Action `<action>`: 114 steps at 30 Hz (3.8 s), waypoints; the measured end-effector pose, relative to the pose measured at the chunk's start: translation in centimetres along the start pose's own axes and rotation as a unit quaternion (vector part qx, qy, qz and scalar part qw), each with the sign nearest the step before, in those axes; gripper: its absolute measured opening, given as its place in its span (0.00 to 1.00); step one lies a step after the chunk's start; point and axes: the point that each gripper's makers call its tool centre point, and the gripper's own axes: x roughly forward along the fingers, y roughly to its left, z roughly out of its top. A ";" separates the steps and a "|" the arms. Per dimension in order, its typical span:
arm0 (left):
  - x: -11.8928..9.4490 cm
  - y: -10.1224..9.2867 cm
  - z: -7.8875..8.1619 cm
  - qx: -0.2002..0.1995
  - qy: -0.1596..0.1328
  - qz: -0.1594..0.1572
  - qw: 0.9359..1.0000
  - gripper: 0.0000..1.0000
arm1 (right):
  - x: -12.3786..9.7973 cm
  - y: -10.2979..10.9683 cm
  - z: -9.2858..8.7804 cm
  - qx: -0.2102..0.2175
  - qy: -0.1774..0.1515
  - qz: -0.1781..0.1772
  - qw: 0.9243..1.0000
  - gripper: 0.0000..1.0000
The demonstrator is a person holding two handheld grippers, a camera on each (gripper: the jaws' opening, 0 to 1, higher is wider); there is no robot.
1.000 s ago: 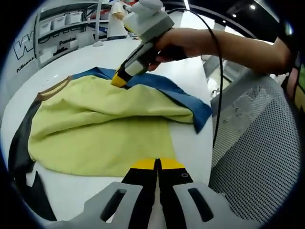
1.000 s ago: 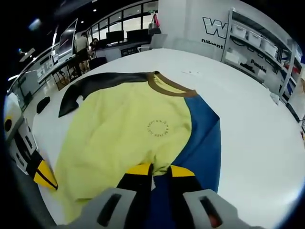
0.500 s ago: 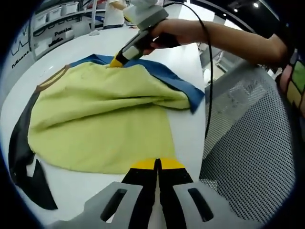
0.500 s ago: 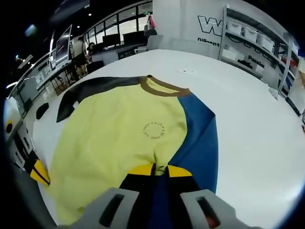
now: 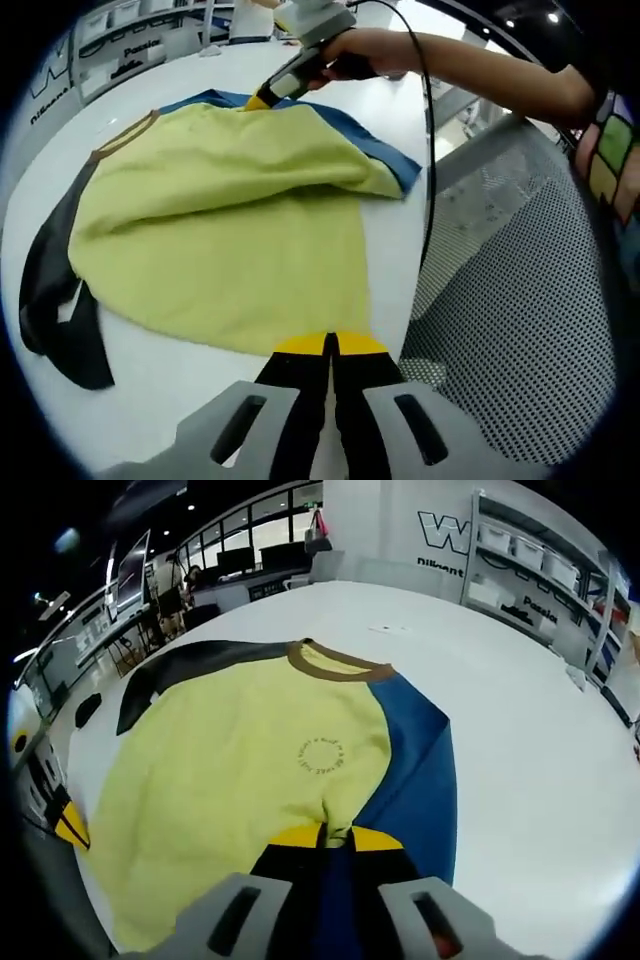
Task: Fold the garment on the visible template until the final outline fits inside the template.
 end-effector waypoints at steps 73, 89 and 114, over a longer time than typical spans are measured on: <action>-5.1 2.8 -6.9 -0.054 0.071 0.068 0.994 0.00 | -7.4 5.6 -5.9 -0.050 0.075 0.036 0.995 0.16; -5.1 2.8 -7.0 -0.074 0.060 0.081 0.992 0.00 | -7.1 6.2 -8.5 -0.083 0.124 0.035 0.988 0.02; -5.1 2.8 -7.0 -0.094 0.048 0.084 0.991 0.00 | -10.0 -2.4 -10.3 -0.036 0.149 -0.050 0.987 0.00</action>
